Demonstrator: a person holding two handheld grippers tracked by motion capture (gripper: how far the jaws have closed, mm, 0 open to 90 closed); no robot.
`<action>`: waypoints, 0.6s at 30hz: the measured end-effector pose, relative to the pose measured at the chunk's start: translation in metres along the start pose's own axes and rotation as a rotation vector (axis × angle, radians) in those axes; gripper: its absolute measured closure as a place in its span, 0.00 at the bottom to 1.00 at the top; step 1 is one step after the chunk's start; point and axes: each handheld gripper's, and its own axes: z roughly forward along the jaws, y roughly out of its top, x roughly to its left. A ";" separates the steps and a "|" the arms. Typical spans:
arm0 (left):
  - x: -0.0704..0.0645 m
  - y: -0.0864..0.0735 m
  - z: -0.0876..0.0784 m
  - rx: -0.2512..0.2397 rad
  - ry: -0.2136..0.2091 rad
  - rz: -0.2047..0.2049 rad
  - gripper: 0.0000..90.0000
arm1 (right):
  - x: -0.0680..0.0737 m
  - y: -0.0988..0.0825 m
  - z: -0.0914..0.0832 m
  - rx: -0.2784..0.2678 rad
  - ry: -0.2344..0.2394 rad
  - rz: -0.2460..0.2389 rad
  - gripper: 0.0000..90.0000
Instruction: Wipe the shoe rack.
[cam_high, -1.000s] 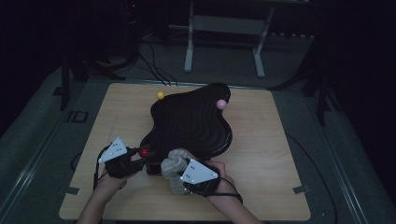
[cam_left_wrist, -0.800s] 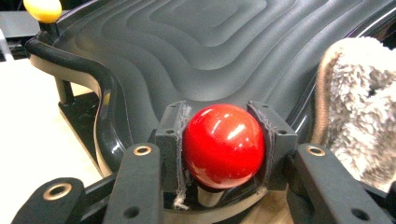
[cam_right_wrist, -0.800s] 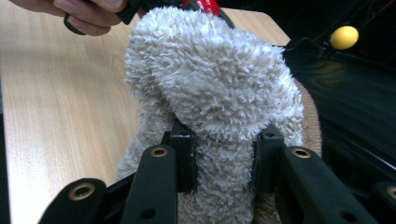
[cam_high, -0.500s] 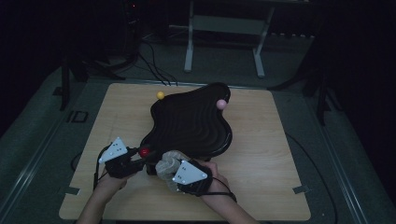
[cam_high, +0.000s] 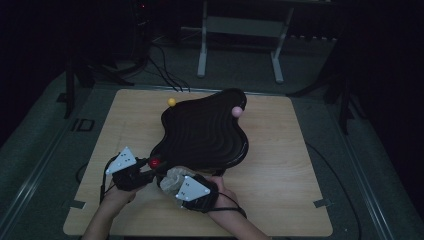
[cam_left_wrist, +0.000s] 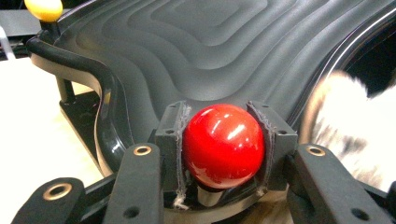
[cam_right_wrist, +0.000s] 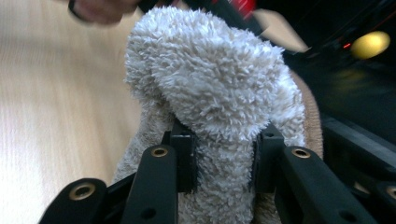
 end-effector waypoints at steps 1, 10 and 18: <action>0.000 0.000 0.000 0.001 -0.002 0.002 0.66 | 0.001 -0.002 0.004 0.011 0.005 0.000 0.76; 0.000 -0.001 0.000 -0.005 -0.001 -0.002 0.66 | 0.014 -0.019 -0.015 -0.006 0.055 0.004 0.76; 0.000 -0.001 0.000 -0.008 0.006 0.004 0.66 | -0.024 -0.072 -0.039 0.003 -0.107 0.097 0.76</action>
